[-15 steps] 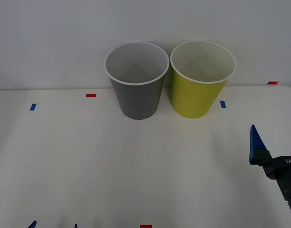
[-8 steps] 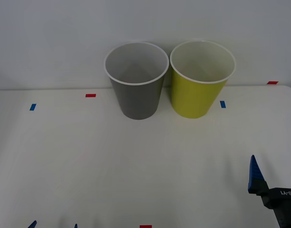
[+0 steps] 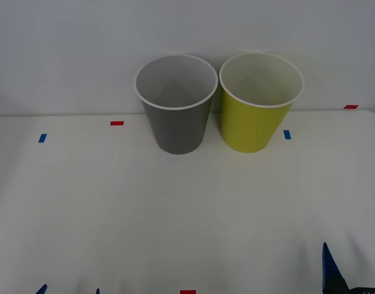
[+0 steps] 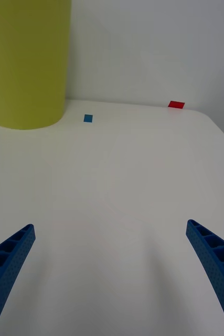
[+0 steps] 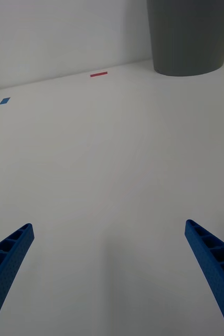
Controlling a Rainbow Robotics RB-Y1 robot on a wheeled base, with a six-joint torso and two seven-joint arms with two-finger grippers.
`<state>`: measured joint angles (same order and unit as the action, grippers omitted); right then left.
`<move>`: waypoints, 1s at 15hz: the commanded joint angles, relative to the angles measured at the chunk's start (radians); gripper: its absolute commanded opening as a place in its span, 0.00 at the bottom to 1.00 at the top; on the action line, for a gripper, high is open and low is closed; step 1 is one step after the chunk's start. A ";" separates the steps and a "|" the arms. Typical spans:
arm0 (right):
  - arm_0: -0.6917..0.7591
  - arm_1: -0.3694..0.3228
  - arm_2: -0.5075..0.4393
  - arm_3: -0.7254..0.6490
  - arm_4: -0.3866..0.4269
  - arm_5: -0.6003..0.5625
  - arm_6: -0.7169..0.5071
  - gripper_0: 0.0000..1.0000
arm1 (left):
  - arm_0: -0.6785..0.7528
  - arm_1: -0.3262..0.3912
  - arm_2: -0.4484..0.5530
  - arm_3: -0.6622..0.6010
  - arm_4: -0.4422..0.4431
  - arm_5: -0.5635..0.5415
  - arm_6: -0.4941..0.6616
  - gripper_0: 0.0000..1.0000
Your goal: Put cans in the gray bin and PET bottles in the light green bin.
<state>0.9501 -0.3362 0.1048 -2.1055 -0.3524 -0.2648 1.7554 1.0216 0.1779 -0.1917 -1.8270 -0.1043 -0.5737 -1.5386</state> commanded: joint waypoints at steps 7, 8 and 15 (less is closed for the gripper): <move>0.072 -0.063 0.055 0.004 0.154 -0.027 -0.151 1.00 | 0.000 0.000 0.000 0.000 0.000 0.000 0.000 1.00; 0.081 -0.063 0.062 0.004 0.170 -0.027 -0.158 1.00 | 0.000 0.000 0.000 0.000 0.000 0.000 0.000 1.00; 0.119 -0.052 0.082 0.004 0.171 -0.013 -0.149 1.00 | 0.000 0.000 0.000 0.000 0.000 0.000 0.000 1.00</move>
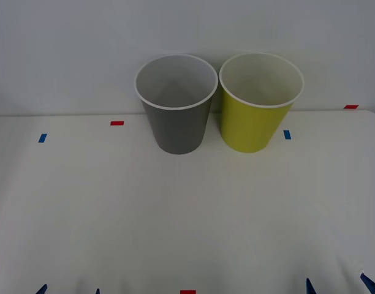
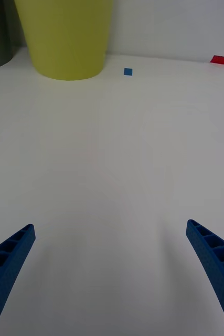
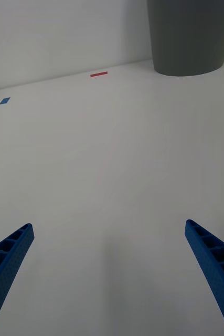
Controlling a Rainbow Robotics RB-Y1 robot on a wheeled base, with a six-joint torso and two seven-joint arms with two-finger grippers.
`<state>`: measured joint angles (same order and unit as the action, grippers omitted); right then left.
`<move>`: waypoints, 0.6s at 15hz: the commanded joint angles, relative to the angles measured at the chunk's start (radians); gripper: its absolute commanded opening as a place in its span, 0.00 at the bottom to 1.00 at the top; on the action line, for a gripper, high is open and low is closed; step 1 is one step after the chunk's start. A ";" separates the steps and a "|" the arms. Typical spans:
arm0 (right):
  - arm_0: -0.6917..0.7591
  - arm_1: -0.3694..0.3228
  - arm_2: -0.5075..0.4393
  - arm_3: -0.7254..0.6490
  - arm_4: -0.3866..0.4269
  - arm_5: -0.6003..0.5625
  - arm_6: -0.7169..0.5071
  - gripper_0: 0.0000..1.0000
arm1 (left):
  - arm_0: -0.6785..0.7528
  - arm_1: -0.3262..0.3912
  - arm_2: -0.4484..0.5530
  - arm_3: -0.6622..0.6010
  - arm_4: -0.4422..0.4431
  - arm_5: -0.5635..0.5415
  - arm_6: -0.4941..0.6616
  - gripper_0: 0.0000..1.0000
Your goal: Put cans in the gray bin and PET bottles in the light green bin.
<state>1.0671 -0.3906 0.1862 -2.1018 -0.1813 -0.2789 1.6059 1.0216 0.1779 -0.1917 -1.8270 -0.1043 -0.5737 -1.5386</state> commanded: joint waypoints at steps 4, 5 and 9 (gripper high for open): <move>0.002 0.002 0.001 0.000 0.000 0.001 0.000 1.00 | 0.000 0.000 0.000 0.000 0.000 0.000 0.000 1.00; 0.002 0.002 0.001 0.000 0.000 0.001 0.000 1.00 | 0.000 0.000 0.000 0.000 0.000 0.000 0.000 1.00; 0.002 0.002 0.001 0.000 0.000 0.001 0.000 1.00 | 0.000 0.000 0.000 0.000 0.000 0.000 0.000 1.00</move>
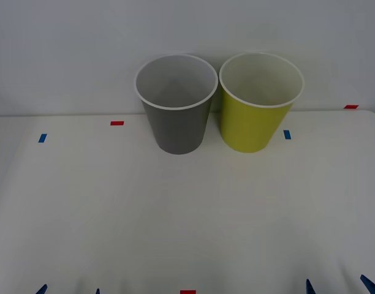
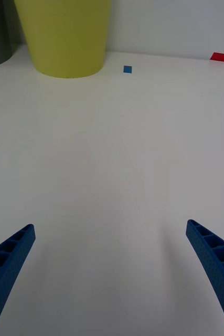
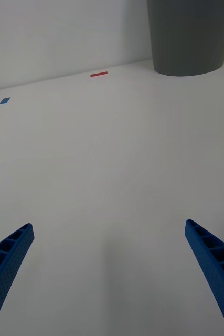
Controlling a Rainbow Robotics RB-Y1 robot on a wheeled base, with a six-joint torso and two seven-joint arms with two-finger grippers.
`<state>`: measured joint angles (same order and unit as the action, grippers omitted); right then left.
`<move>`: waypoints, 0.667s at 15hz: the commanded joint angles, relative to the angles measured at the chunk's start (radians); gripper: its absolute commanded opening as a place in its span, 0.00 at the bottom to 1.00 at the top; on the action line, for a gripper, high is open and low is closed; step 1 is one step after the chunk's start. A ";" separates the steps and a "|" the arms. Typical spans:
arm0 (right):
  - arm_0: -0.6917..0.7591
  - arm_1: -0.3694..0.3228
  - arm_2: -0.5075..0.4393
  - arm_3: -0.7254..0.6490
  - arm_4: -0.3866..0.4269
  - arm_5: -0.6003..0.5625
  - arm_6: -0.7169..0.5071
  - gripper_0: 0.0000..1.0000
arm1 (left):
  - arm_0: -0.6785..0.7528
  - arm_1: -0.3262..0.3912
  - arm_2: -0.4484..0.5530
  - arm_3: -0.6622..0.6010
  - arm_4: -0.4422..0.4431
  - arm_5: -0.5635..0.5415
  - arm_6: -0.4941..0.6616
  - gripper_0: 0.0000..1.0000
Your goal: Put cans in the gray bin and PET bottles in the light green bin.
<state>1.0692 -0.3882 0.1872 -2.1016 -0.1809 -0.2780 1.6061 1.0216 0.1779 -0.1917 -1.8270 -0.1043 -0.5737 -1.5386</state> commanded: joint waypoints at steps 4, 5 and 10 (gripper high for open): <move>0.000 0.000 0.000 0.000 0.000 0.000 0.000 1.00 | 0.000 0.000 0.000 0.000 0.000 0.000 0.000 1.00; 0.000 0.000 0.000 0.000 0.000 0.000 0.000 1.00 | 0.000 0.000 0.000 0.000 0.000 0.000 0.000 1.00; 0.000 0.000 0.000 0.000 0.000 0.000 0.000 1.00 | 0.000 0.000 0.000 0.000 0.000 0.000 0.000 1.00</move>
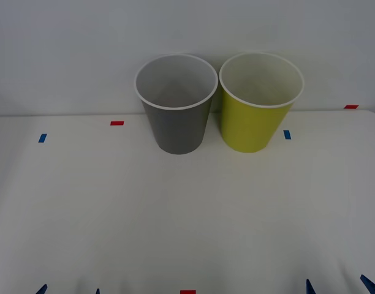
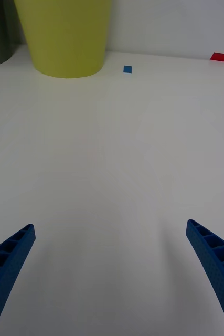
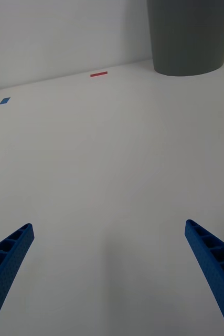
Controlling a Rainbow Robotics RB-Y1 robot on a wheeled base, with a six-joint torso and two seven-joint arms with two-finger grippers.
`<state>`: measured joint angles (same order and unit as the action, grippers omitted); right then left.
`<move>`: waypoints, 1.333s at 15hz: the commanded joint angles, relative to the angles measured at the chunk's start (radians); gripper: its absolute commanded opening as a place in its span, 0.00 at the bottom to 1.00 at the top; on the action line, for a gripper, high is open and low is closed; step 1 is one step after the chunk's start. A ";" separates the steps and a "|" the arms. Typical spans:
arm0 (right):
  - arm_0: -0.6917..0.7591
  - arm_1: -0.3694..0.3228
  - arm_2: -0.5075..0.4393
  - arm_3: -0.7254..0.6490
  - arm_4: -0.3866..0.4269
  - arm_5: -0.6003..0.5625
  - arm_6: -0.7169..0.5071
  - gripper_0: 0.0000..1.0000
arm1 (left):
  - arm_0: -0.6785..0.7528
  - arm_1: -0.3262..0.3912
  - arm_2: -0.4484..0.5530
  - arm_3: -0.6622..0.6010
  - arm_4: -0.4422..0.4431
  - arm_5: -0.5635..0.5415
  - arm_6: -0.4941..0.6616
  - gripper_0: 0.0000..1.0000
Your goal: Put cans in the gray bin and PET bottles in the light green bin.
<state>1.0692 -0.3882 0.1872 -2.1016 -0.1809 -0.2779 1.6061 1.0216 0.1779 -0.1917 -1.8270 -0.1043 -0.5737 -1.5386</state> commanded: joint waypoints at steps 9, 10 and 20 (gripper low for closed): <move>0.000 0.000 0.000 0.000 0.000 0.000 0.000 1.00 | 0.000 0.000 0.000 0.000 0.000 0.000 0.000 1.00; 0.000 0.000 0.000 0.000 0.000 0.000 0.000 1.00 | 0.000 0.000 0.000 0.000 0.000 0.000 0.000 1.00; 0.000 0.000 0.000 0.000 0.000 0.000 0.000 1.00 | 0.000 0.000 0.000 0.000 0.000 0.000 0.000 1.00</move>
<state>1.0692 -0.3881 0.1872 -2.1016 -0.1809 -0.2777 1.6061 1.0216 0.1779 -0.1917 -1.8270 -0.1043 -0.5737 -1.5386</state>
